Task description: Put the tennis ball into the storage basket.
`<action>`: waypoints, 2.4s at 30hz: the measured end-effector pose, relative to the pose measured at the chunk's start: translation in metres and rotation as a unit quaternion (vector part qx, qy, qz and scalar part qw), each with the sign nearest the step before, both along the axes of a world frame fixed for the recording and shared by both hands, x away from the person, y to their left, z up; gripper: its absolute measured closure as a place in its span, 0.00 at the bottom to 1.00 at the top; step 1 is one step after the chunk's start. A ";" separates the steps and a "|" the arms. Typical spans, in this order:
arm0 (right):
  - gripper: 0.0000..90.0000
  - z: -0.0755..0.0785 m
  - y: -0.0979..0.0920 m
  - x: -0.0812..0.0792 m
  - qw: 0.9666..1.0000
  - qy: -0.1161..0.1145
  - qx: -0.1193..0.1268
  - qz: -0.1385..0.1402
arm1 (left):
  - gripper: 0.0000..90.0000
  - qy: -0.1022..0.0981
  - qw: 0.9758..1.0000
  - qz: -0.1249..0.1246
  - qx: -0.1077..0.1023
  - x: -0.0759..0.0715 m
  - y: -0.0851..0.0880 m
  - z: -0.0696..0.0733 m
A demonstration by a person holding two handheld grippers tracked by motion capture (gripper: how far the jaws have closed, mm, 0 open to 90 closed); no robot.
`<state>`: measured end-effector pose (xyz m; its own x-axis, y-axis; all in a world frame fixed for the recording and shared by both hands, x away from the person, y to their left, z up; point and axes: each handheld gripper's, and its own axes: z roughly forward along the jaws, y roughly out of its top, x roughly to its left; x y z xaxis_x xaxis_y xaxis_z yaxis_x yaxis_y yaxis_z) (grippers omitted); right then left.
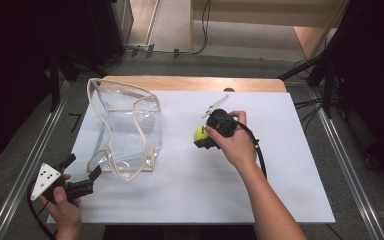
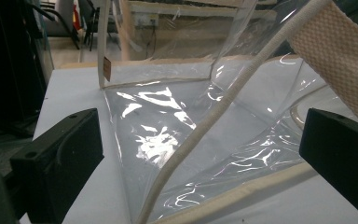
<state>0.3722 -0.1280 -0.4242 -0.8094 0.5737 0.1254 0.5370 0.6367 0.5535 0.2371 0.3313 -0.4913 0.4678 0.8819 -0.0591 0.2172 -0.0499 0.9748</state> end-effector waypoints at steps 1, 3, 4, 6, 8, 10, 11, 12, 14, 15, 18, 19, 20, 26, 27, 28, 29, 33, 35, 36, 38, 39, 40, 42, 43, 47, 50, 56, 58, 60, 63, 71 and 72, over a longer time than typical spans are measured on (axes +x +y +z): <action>0.26 0.002 0.002 0.000 1.000 0.000 0.001 0.003 | 0.00 0.000 1.000 0.000 0.000 0.000 0.000 0.000; 0.26 0.005 0.006 -0.001 1.000 0.001 0.003 0.006 | 0.00 0.000 1.000 -0.001 0.003 0.000 0.000 0.000; 0.26 0.006 0.008 0.000 1.000 0.000 0.003 0.010 | 0.00 -0.001 1.000 -0.001 0.003 0.000 0.000 0.000; 0.26 0.009 0.012 -0.001 1.000 -0.002 0.004 0.014 | 0.00 -0.001 1.000 -0.001 0.003 0.000 0.000 0.000; 0.26 0.013 0.016 -0.001 1.000 -0.002 0.004 0.018 | 0.00 -0.001 1.000 -0.002 0.003 0.000 0.000 0.000; 0.26 0.015 0.019 0.000 1.000 -0.004 0.004 0.022 | 0.00 -0.001 1.000 -0.001 0.003 0.000 0.000 0.000; 0.26 0.017 0.021 0.000 1.000 -0.005 0.005 0.024 | 0.00 -0.001 1.000 -0.001 0.003 0.000 -0.001 0.000; 0.26 0.018 0.022 0.000 1.000 -0.006 0.005 0.026 | 0.00 -0.001 1.000 -0.001 0.003 0.000 -0.001 0.000; 0.26 0.020 0.024 0.001 1.000 -0.007 0.007 0.028 | 0.00 -0.001 1.000 0.000 0.005 0.000 -0.001 0.000; 0.26 0.021 0.026 0.001 1.000 -0.007 0.010 0.028 | 0.00 -0.001 1.000 -0.001 0.006 0.000 -0.001 0.000; 0.26 0.024 0.031 0.001 0.999 -0.007 0.016 0.033 | 0.00 -0.001 1.000 -0.002 0.007 0.000 -0.002 0.000; 0.26 0.025 0.032 0.001 0.999 -0.007 0.016 0.035 | 0.00 -0.001 1.000 -0.002 0.007 0.000 -0.002 0.000; 0.26 0.027 0.035 0.001 0.999 -0.009 0.018 0.038 | 0.00 -0.001 1.000 -0.002 0.007 0.000 -0.002 0.000; 0.26 0.033 0.044 0.001 0.999 -0.011 0.018 0.049 | 0.00 -0.001 1.000 -0.002 0.007 0.000 -0.002 0.000; 0.26 0.034 0.046 0.001 0.998 -0.012 0.019 0.051 | 0.00 -0.001 1.000 -0.002 0.007 0.000 -0.002 0.000; 0.26 0.036 0.047 0.001 0.998 -0.012 0.018 0.054 | 0.00 -0.001 1.000 -0.002 0.007 0.000 -0.002 0.000; 0.26 0.037 0.049 0.001 0.998 -0.013 0.020 0.056 | 0.00 -0.001 1.000 -0.002 0.007 0.000 -0.002 0.000; 0.26 0.042 0.055 0.001 0.997 -0.016 0.022 0.065 | 0.00 0.000 1.000 -0.002 0.008 0.000 -0.002 0.000; 0.26 0.044 0.058 0.001 0.997 -0.017 0.026 0.070 | 0.00 0.000 1.000 -0.002 0.008 0.000 -0.002 0.000; 0.26 0.045 0.060 0.002 0.997 -0.017 0.027 0.072 | 0.00 0.000 1.000 -0.002 0.008 0.000 -0.002 0.000; 0.26 0.048 0.063 0.002 0.997 -0.019 0.028 0.075 | 0.00 0.000 1.000 -0.002 0.009 0.000 -0.002 0.000; 0.26 0.049 0.065 0.001 0.997 -0.019 0.028 0.076 | 0.00 0.000 1.000 -0.002 0.008 0.000 -0.002 0.000; 0.26 0.050 0.067 0.002 0.996 -0.022 0.028 0.078 | 0.00 0.001 1.000 -0.002 0.008 0.000 -0.002 0.000; 0.26 0.053 0.070 0.001 0.996 -0.022 0.030 0.081 | 0.00 0.001 1.000 -0.002 0.009 0.000 -0.002 0.000; 0.26 0.054 0.072 0.001 0.996 -0.022 0.030 0.084 | 0.00 0.001 1.000 -0.002 0.009 0.000 -0.002 0.000; 0.26 0.060 0.078 0.001 0.995 -0.021 0.036 0.093 | 0.00 0.001 1.000 -0.003 0.008 0.000 -0.002 0.000; 0.26 0.064 0.083 0.002 0.994 -0.023 0.040 0.098 | 0.00 0.001 1.000 -0.003 0.008 0.000 -0.002 0.000; 0.26 0.073 0.092 0.002 0.993 -0.027 0.039 0.108 | 0.00 0.001 1.000 -0.004 0.008 0.001 -0.002 0.000; 0.26 0.076 0.095 0.002 0.992 -0.032 0.041 0.112 | 0.00 0.001 1.000 -0.004 0.008 0.001 -0.002 0.000; 0.26 0.079 0.097 0.001 0.992 -0.033 0.041 0.112 | 0.00 0.001 1.000 -0.004 0.008 0.001 -0.002 0.000; 0.26 0.085 0.101 0.001 0.991 -0.036 0.041 0.119 | 0.00 0.001 1.000 -0.004 0.008 0.001 -0.002 0.000; 0.26 0.100 0.115 -0.002 0.990 -0.043 0.039 0.128 | 0.00 0.002 1.000 -0.004 0.007 0.001 -0.002 0.000; 0.26 0.101 0.116 -0.002 0.989 -0.046 0.041 0.132 | 0.00 0.002 1.000 -0.004 0.008 0.001 -0.002 0.000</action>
